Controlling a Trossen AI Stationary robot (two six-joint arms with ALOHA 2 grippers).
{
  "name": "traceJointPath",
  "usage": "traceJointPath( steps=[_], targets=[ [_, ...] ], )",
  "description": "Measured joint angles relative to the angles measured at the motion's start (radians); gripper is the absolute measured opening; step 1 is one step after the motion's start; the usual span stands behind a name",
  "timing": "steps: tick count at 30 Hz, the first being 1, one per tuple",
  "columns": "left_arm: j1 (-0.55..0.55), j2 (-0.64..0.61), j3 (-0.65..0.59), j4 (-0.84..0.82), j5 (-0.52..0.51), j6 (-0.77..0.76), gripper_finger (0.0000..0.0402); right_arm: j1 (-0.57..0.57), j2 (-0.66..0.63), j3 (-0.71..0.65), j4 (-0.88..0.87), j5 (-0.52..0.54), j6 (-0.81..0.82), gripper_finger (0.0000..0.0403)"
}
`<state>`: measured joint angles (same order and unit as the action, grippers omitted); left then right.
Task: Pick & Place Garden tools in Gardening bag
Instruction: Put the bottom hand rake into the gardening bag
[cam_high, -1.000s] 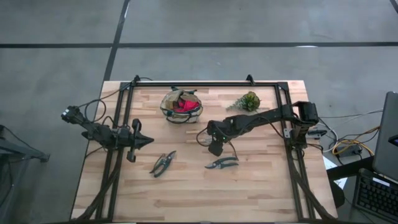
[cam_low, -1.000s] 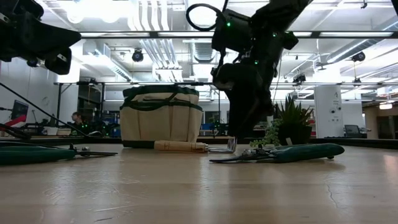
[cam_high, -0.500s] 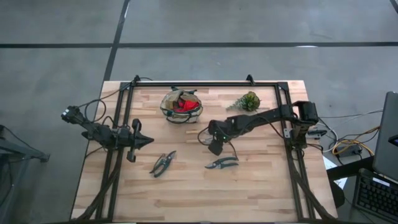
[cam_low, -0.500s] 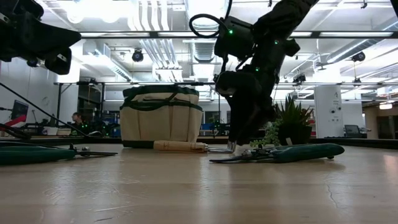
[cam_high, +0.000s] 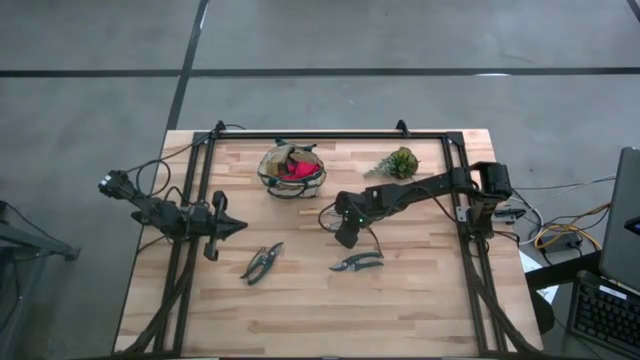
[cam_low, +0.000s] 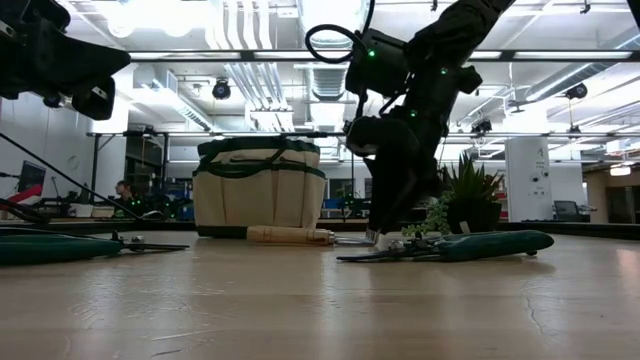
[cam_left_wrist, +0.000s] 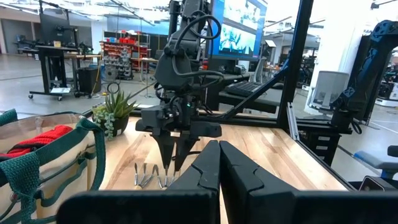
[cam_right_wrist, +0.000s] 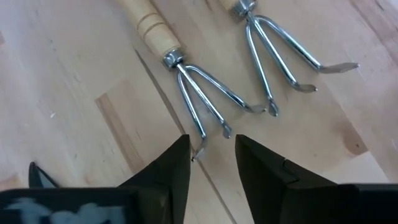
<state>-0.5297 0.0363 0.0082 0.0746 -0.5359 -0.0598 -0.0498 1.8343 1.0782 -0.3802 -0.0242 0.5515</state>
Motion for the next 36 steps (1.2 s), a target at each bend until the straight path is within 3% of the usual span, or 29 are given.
traceJointPath(
  steps=[19,36],
  targets=[
    [0.000,0.000,0.000,0.000,0.000,0.000,0.0005,-0.004,0.000,-0.001,0.024,0.005,-0.069,0.0011],
    [0.000,0.000,0.000,0.000,0.000,0.000,0.0005,0.000,-0.002,-0.001,0.021,0.139,-0.226,0.0008]
  ],
)
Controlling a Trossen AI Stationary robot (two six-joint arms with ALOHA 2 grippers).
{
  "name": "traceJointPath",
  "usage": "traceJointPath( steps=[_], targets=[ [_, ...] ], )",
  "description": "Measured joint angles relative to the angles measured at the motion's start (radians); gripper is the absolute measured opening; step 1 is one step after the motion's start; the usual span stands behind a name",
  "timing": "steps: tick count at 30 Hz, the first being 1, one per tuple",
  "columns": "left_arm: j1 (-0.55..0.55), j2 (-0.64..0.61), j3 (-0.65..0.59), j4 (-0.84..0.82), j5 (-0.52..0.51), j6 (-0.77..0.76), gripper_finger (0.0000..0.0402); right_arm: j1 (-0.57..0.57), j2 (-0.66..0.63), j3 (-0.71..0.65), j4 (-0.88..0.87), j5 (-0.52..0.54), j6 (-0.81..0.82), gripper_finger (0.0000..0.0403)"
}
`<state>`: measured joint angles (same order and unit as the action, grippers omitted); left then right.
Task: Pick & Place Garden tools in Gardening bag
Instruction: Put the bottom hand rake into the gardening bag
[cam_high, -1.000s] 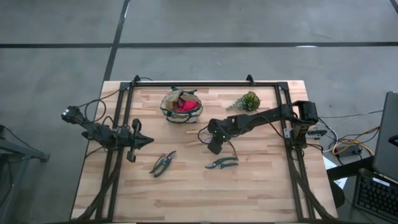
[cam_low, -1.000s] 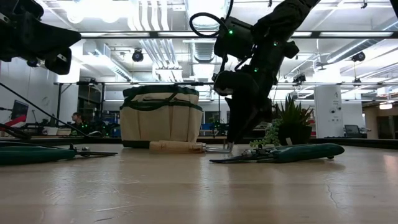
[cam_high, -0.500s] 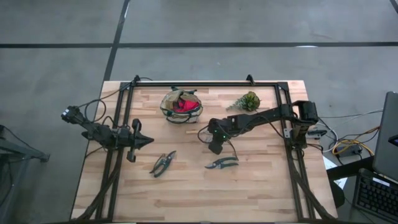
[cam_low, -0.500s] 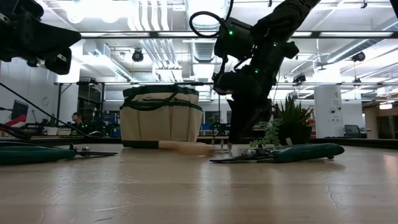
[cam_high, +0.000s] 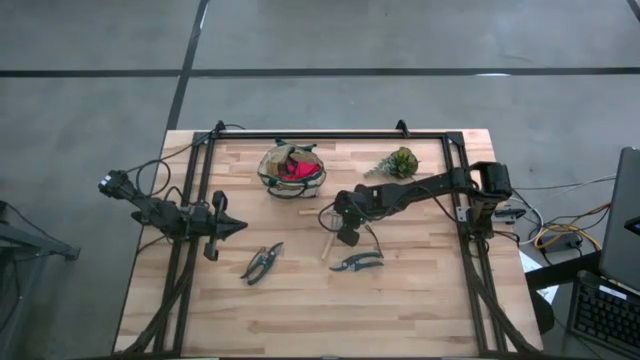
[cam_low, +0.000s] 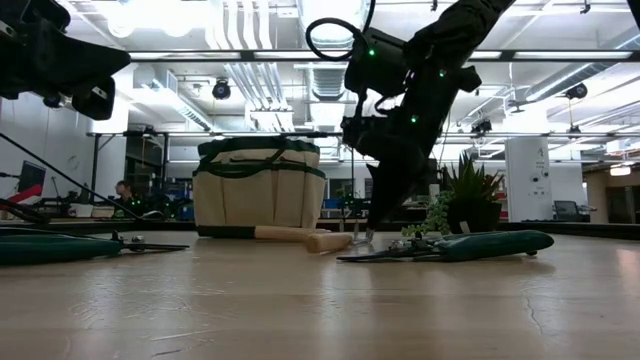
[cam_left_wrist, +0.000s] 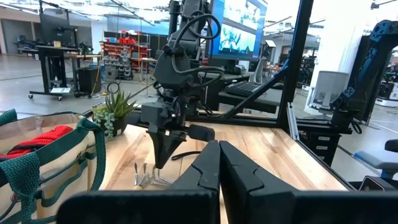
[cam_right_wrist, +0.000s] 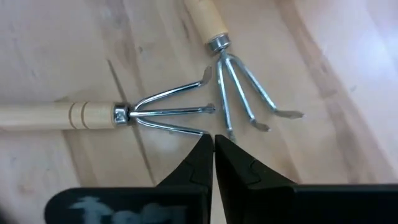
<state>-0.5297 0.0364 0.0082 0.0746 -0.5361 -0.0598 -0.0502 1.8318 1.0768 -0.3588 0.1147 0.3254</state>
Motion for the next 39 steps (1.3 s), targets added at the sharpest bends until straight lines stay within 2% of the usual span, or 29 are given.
traceJointPath(
  steps=[12,18,27,35,39],
  targets=[
    [0.000,0.000,0.000,0.000,0.000,0.000,0.0005,0.043,-0.013,0.084,-0.061,0.113,-0.119,0.0008],
    [0.000,0.000,0.000,0.000,0.000,0.000,0.0005,0.078,-0.013,0.148,-0.162,0.249,-0.152,0.0008],
    [0.000,0.000,0.000,0.000,0.000,0.000,0.0005,0.130,-0.013,0.202,-0.197,0.316,-0.199,0.0008],
    [0.000,0.000,0.000,0.000,0.000,0.000,0.0005,0.163,-0.013,0.270,-0.282,0.483,-0.225,0.0008],
    [0.000,0.000,0.000,0.000,0.000,0.000,0.0005,0.177,-0.013,0.291,-0.283,0.518,-0.254,0.0008]
  ],
)
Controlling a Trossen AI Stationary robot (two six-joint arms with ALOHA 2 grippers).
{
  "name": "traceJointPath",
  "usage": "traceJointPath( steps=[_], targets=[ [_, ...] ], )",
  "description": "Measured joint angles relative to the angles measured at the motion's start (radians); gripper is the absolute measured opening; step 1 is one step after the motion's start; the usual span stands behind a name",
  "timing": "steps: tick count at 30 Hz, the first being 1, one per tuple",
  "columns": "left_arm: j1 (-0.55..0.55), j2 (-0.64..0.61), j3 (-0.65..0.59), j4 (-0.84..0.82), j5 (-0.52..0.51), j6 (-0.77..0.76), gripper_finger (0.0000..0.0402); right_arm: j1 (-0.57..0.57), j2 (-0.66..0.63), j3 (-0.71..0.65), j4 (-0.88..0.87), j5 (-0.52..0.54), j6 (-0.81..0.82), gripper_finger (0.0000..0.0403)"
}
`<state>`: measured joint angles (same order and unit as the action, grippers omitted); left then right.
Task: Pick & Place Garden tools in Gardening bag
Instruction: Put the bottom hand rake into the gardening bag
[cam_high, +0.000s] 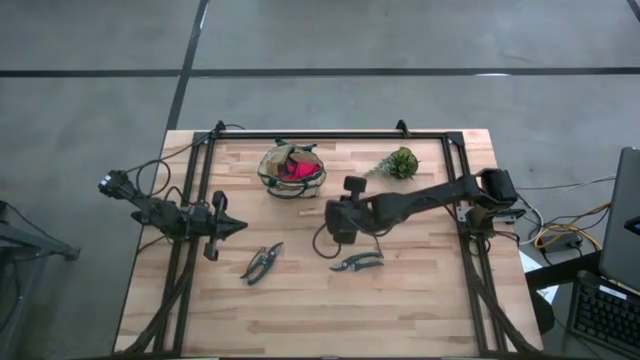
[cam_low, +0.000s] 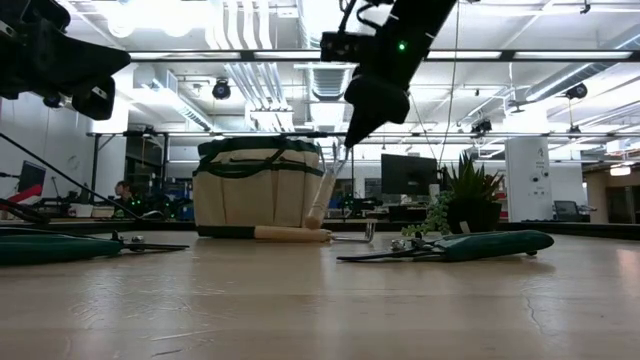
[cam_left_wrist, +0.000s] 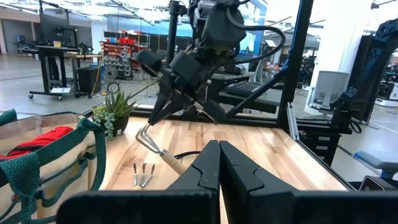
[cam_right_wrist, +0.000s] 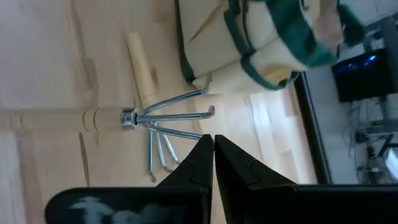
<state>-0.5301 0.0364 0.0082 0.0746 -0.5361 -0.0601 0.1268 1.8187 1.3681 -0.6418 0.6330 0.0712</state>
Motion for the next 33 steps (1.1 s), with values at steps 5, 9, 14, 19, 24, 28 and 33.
traceJointPath(
  steps=[5,9,14,19,24,28,33],
  targets=[
    [0.000,0.000,0.000,0.000,0.000,0.000,0.0005,0.008,0.000,0.027,-0.033,0.082,-0.028,0.0008],
    [0.000,0.000,0.000,0.000,0.000,0.000,0.0005,0.013,-0.002,0.041,-0.051,0.189,-0.035,0.0008],
    [0.000,0.000,0.000,0.000,0.000,0.000,0.0005,0.013,-0.013,0.056,-0.059,0.301,-0.052,0.0008],
    [0.000,0.000,0.000,0.000,0.000,0.000,0.0005,0.013,-0.023,0.078,-0.058,0.411,-0.120,0.0008],
    [0.000,0.000,0.000,0.000,0.000,0.000,0.0005,0.011,-0.030,0.092,-0.057,0.488,-0.163,0.0008],
    [0.000,0.000,0.000,0.000,0.000,0.000,0.0005,0.009,-0.031,0.095,-0.049,0.556,-0.183,0.0008],
    [0.000,0.000,0.000,0.000,0.000,0.000,0.0005,-0.014,-0.032,0.095,-0.012,0.584,-0.191,0.0008]
  ],
)
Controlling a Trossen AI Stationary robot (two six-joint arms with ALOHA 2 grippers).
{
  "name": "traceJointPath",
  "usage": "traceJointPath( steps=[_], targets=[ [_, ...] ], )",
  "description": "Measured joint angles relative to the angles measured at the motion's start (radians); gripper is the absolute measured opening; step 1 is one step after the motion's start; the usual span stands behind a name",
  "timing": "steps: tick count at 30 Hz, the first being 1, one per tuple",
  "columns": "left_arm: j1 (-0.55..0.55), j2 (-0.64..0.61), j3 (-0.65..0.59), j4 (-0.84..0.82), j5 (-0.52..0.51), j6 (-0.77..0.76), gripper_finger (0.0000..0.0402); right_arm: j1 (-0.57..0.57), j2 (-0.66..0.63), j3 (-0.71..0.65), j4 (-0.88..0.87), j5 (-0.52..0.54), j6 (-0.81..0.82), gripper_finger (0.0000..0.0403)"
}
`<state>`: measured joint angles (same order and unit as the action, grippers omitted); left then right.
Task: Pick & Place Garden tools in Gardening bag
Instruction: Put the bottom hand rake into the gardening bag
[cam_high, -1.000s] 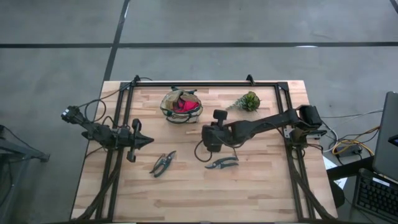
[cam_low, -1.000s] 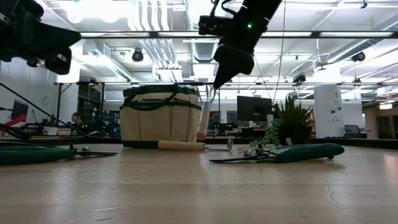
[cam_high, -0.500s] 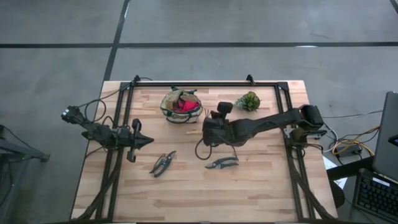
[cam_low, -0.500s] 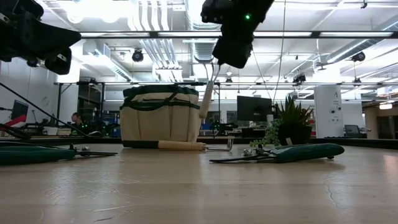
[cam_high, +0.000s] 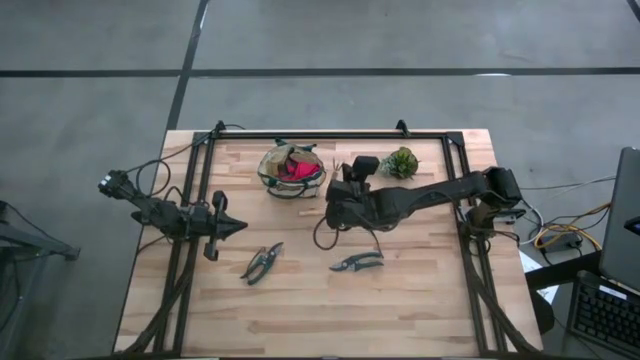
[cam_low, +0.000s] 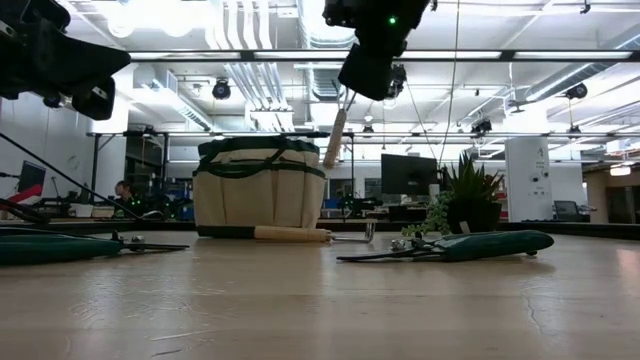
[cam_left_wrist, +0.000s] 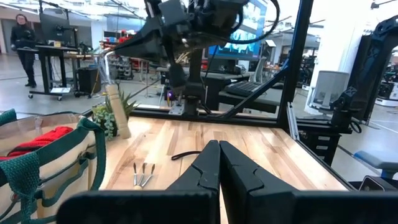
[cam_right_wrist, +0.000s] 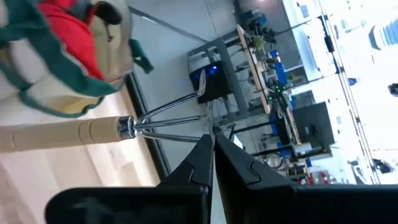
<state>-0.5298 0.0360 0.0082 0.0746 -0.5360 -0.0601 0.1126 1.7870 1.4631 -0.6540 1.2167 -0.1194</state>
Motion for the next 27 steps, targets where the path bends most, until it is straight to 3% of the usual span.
traceJointPath(
  steps=[12,27],
  targets=[
    [0.000,0.000,0.000,0.000,0.000,0.000,0.0005,-0.092,0.000,-0.001,0.119,0.012,-0.121,0.0008],
    [0.000,0.000,0.000,0.000,0.000,0.000,0.0005,-0.133,0.000,-0.008,0.226,-0.072,-0.187,0.0008]
  ],
)
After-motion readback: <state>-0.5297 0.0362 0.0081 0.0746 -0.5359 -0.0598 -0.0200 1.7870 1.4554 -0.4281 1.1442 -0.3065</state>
